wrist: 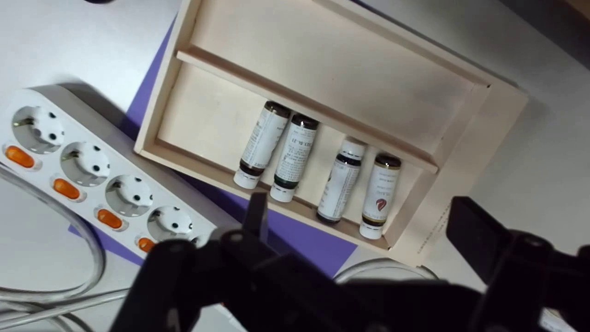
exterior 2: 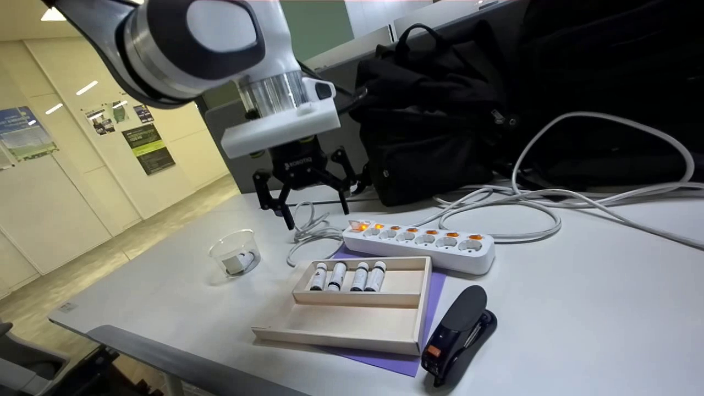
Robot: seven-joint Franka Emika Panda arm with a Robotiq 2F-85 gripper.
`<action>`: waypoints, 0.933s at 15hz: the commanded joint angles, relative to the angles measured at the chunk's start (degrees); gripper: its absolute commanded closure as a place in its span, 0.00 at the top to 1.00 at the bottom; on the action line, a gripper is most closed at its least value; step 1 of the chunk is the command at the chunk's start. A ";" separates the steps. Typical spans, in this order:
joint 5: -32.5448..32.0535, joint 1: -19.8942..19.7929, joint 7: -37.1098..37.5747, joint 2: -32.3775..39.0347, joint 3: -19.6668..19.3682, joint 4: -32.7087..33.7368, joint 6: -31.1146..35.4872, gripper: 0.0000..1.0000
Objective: Remove the bottles from the box and put them on the table
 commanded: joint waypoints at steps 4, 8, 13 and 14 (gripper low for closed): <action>-1.38 -4.42 3.42 9.43 6.17 1.97 7.37 1.00; -1.62 -5.65 4.64 12.78 7.01 4.89 7.29 1.00; -2.47 -4.96 6.91 18.76 8.83 7.51 7.97 1.00; -3.38 -4.64 7.56 20.08 9.09 7.67 9.11 1.00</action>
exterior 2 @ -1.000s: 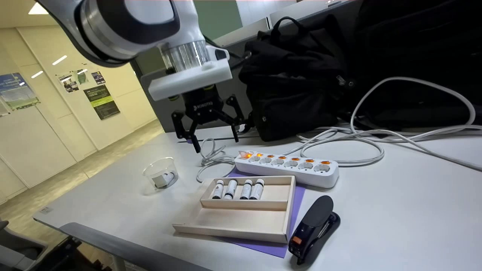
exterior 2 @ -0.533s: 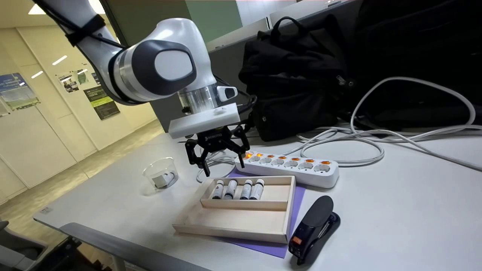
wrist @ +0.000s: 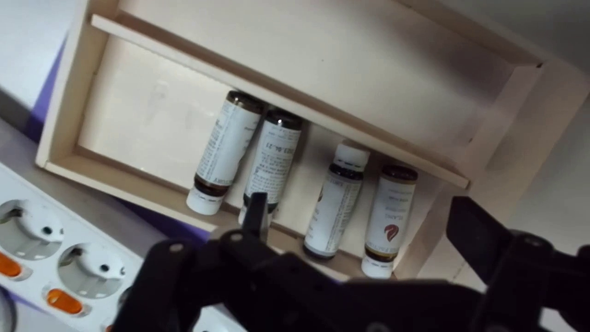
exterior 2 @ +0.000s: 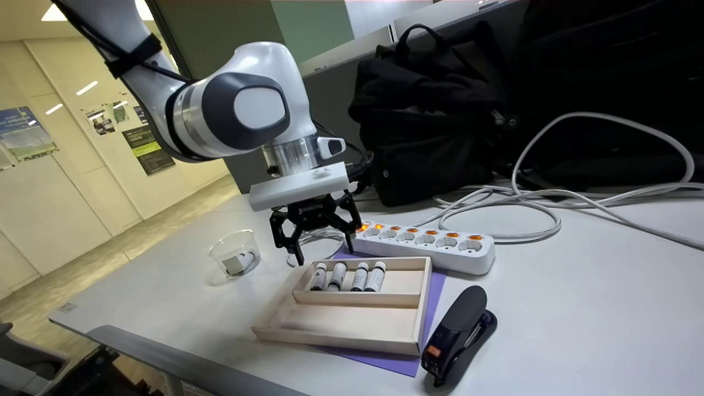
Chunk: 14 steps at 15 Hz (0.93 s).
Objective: Remove the bottles from the box and put them on the table
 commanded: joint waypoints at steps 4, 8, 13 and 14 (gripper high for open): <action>-7.85 0.64 7.06 9.44 1.53 3.34 7.64 0.95; -11.25 -0.29 9.05 12.81 1.99 4.43 12.19 0.62; -13.26 -1.95 10.36 14.10 2.73 5.13 12.29 0.29; -13.06 -2.89 10.26 13.86 3.57 5.28 11.42 0.28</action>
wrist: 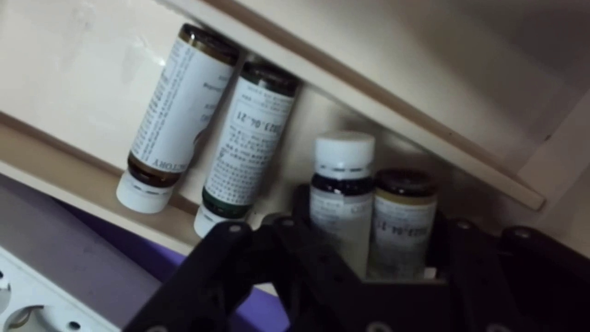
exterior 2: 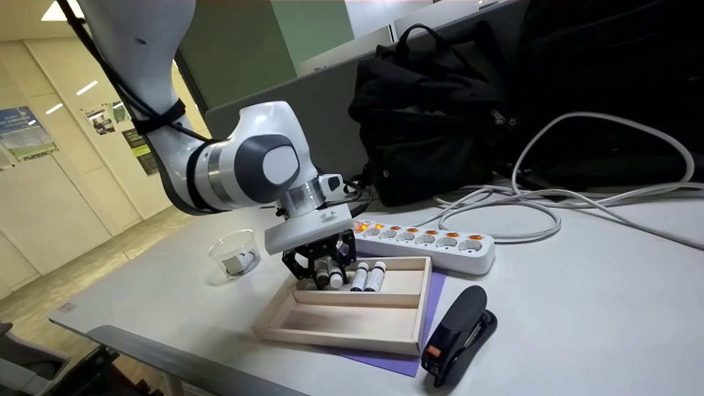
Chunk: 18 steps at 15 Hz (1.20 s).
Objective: Remove the bottles from the box and put them on the table
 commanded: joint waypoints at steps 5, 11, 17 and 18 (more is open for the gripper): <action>2.13 -10.65 -0.10 -0.76 11.77 4.04 -10.72 0.00; 9.30 -14.11 -4.60 -1.07 21.58 9.29 -16.96 0.00; 12.60 -9.44 -7.40 4.06 20.91 14.56 -21.17 0.00; 12.25 -8.39 -7.24 5.41 20.27 15.36 -21.55 0.00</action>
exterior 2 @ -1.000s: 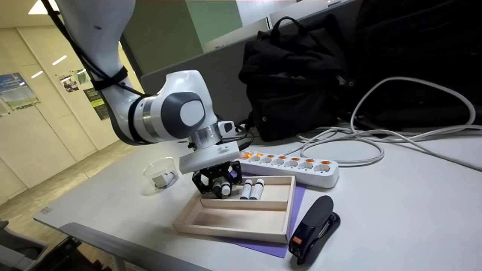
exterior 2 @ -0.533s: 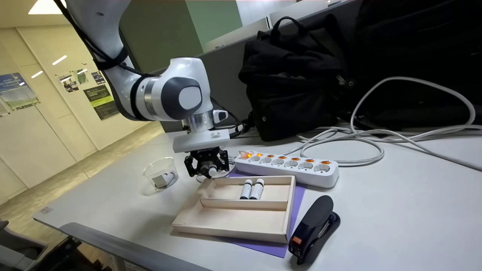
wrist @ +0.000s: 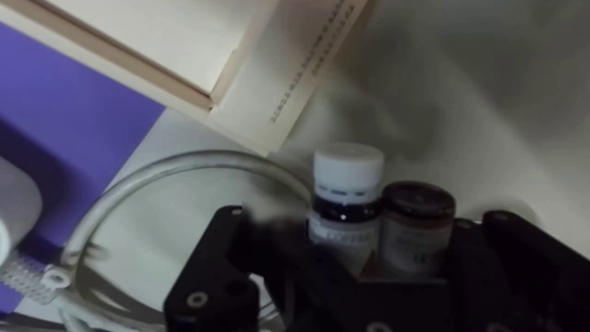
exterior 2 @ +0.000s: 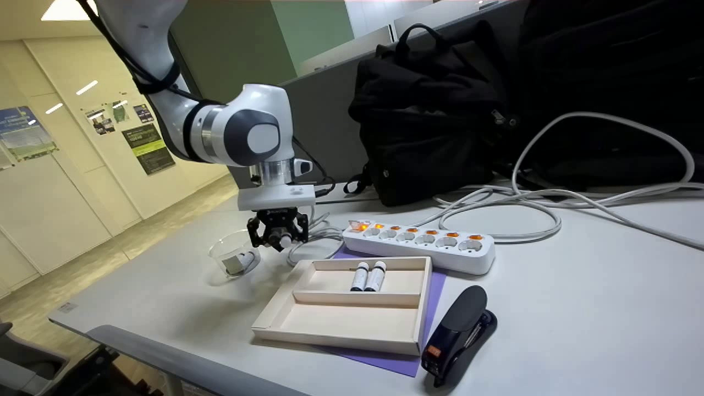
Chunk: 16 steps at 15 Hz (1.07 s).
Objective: Remove the bottles from the box and put them on the table
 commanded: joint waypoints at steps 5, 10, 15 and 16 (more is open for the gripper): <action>-0.68 5.30 -1.46 8.21 -3.40 6.96 -5.14 0.27; 0.24 4.93 -2.66 8.42 -3.30 9.23 -8.06 0.51; 0.55 5.03 -3.24 4.92 -3.68 9.11 -9.19 0.84; 0.61 5.17 -3.20 4.24 -3.80 8.93 -9.31 0.92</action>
